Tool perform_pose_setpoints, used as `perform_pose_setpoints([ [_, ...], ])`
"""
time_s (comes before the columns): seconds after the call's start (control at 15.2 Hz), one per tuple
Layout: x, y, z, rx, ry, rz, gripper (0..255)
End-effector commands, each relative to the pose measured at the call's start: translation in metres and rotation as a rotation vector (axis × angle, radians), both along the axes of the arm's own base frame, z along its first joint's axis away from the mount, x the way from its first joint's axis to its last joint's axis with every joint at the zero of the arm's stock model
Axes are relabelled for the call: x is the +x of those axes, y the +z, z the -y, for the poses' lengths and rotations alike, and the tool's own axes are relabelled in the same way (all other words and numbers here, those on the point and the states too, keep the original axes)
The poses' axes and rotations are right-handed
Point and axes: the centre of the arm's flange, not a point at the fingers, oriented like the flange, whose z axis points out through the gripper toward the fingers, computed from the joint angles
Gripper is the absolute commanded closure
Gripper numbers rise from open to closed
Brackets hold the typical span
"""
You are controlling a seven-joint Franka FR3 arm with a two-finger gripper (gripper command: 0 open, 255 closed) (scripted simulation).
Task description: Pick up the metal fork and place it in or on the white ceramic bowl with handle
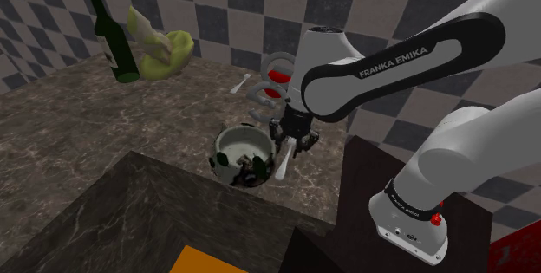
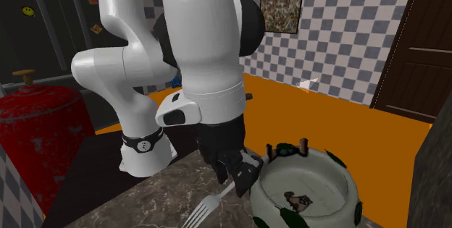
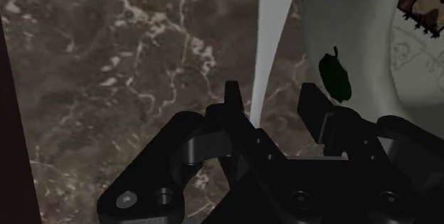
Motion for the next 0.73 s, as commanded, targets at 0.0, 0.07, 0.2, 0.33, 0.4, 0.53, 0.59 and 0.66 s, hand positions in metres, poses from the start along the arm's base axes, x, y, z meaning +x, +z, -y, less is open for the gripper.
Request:
perform_pose_setpoints([
  [0.0,-0.01,-0.011,0.002,-0.008,0.01,-0.068,255],
  [0.07,-0.011,-0.009,0.003,-0.008,0.01,-0.069,255],
  [0.2,-0.011,-0.007,0.004,-0.007,0.01,-0.069,255],
  [0.33,-0.011,-0.014,-0.001,-0.008,0.01,-0.068,255],
  [0.4,-0.011,-0.009,-0.001,-0.008,0.01,-0.068,255],
  [0.53,-0.011,0.002,-0.001,-0.008,0.01,-0.068,255],
  [0.59,-0.011,0.007,-0.001,-0.008,0.01,-0.068,255],
  [0.66,-0.011,0.012,-0.001,-0.008,0.01,-0.068,255],
])
